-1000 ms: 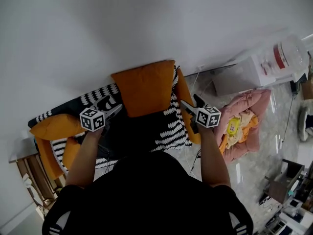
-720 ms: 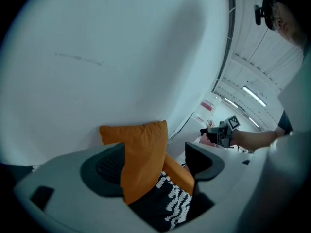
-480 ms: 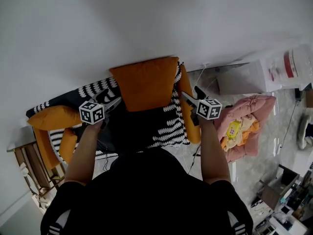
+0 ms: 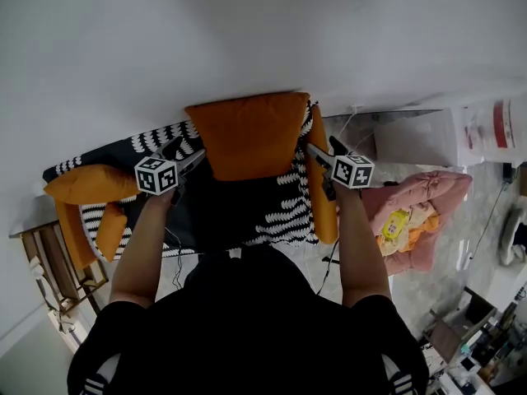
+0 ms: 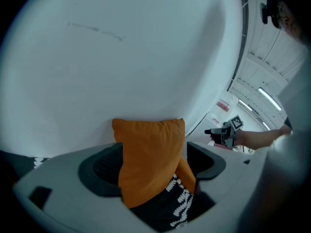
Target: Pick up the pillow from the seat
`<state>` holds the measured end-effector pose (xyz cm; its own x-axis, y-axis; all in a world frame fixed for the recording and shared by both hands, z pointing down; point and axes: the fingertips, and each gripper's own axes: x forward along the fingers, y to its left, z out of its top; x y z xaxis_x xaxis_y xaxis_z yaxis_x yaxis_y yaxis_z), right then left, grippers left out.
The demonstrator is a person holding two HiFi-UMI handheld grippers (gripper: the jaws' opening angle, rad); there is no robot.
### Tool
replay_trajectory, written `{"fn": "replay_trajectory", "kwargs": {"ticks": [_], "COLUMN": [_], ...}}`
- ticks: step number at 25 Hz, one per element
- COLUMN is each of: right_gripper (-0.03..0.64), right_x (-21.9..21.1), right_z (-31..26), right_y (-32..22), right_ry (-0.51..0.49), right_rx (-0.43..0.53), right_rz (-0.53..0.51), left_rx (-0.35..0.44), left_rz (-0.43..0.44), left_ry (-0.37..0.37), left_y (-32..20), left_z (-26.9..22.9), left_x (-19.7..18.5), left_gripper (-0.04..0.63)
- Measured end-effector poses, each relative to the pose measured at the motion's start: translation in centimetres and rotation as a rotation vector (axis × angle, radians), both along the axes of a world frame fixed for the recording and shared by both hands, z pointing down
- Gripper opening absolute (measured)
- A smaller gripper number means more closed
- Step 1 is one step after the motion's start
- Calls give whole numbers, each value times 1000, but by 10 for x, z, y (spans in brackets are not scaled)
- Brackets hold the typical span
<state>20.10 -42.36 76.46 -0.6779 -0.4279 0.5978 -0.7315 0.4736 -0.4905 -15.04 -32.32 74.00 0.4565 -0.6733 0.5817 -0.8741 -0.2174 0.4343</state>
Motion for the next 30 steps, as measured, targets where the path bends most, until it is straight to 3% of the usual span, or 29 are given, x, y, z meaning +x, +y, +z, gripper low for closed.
{"fn": "replay_trajectory", "kwargs": {"ticks": [13, 30], "right_gripper": [425, 434], "right_x": [-20, -51], "right_z": [44, 97], "right_y": [-34, -71], "right_ry": [-27, -87], "right_rx": [-34, -109], "right_rz": [-15, -22], "left_rx": [-28, -94], "left_rz": [-56, -55], "left_ry": [-12, 1], "left_y": [-31, -66], "left_z": [47, 111], "left_x": [-2, 5], "left_gripper": [430, 453]}}
